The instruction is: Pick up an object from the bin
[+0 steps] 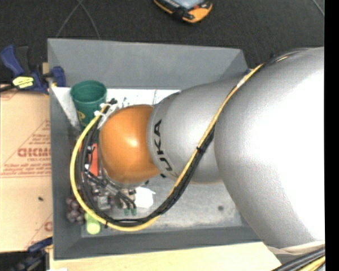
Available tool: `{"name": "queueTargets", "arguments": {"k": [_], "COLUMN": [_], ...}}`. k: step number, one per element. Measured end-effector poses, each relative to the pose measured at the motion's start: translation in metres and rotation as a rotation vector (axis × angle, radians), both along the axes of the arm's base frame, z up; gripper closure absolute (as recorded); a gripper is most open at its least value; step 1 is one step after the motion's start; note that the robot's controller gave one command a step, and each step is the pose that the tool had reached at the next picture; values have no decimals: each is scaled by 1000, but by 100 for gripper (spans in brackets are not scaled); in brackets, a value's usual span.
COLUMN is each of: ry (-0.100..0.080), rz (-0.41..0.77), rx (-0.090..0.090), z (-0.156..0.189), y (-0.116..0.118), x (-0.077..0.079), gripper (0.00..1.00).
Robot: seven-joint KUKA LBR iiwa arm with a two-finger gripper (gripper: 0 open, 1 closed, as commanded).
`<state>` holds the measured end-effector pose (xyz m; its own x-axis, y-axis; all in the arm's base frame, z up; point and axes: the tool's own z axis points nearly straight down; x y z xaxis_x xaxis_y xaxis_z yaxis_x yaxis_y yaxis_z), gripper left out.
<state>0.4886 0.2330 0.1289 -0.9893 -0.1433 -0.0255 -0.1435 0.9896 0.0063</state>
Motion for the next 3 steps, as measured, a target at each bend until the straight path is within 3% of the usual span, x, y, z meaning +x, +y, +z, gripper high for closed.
{"name": "queueTargets", "arguments": {"k": [3], "ry": [-1], "rz": [-5], "rx": [2], "z": [27], "y": [0], "x": [0], "gripper": [100]}}
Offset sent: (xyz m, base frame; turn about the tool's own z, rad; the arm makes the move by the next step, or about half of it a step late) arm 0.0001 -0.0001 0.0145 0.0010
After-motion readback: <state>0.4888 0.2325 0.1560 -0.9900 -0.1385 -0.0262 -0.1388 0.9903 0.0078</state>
